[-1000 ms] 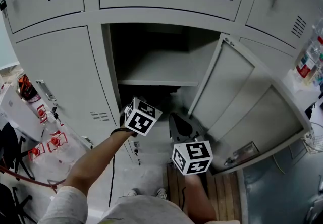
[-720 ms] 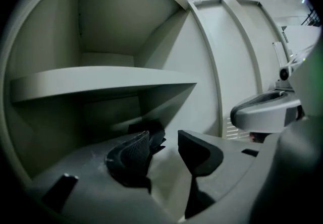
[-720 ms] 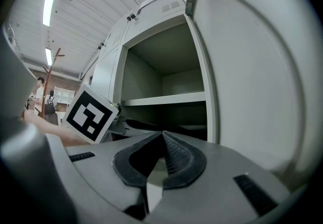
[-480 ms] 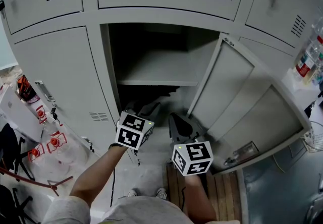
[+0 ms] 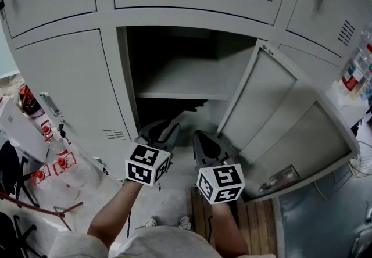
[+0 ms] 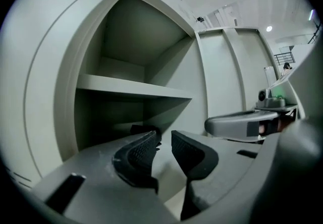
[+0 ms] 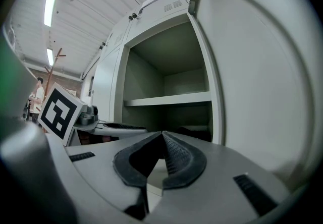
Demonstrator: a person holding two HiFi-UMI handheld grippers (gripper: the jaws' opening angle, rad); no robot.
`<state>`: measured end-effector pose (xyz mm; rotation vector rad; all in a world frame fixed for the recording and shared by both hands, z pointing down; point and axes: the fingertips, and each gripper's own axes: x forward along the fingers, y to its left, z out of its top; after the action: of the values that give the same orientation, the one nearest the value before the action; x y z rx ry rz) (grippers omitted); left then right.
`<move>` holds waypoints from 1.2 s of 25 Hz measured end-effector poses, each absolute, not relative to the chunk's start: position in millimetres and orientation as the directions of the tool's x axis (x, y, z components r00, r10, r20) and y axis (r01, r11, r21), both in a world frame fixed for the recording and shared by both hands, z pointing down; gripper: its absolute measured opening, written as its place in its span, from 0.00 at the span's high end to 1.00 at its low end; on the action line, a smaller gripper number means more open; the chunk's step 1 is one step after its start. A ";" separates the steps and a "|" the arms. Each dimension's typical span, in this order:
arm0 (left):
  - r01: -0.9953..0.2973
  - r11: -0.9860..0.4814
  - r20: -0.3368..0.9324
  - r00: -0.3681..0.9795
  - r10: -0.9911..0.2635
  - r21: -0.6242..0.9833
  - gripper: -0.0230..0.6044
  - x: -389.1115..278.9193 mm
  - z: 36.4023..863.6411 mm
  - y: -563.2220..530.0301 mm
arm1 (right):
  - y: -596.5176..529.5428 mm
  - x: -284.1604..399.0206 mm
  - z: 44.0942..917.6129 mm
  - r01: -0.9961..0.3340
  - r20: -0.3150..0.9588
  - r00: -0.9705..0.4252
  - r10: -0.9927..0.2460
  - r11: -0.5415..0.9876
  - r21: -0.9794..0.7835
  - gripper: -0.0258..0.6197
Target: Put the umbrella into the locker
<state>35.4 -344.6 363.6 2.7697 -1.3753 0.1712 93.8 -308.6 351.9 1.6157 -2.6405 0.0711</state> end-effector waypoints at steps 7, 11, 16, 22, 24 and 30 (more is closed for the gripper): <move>-0.809 -0.588 0.089 0.585 -0.806 -0.005 0.87 25.3 363.4 -336.9 | -308.4 90.0 349.9 -0.886 0.053 -0.464 -0.884 0.464 -0.011 0.96; -0.824 -0.566 0.099 0.564 -0.820 0.003 0.91 18.8 368.1 -336.0 | -307.9 86.8 350.8 -0.882 0.052 -0.470 -0.881 0.470 -0.009 0.96; -0.835 -0.550 0.099 0.548 -0.830 0.018 0.95 13.6 367.3 -336.2 | -306.2 80.4 353.3 -0.870 0.057 -0.493 -0.868 0.493 -0.003 0.96; -0.835 -0.549 0.107 0.550 -0.828 0.035 0.95 12.8 371.5 -336.5 | -306.1 79.3 352.5 -0.870 0.048 -0.491 -0.870 0.492 0.009 0.96; -0.835 -0.549 0.112 0.549 -0.828 0.035 0.95 13.3 373.0 -336.3 | -305.9 79.6 352.5 -0.870 0.048 -0.492 -0.870 0.493 0.010 0.96; -0.833 -0.551 0.120 0.551 -0.826 0.038 0.95 15.3 375.6 -335.5 | -305.4 79.9 352.9 -0.871 0.049 -0.490 -0.870 0.491 0.013 0.96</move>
<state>15.3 -335.5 375.6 2.6870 -1.4404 0.1345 79.9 -305.4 352.9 1.5598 -2.6705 0.0217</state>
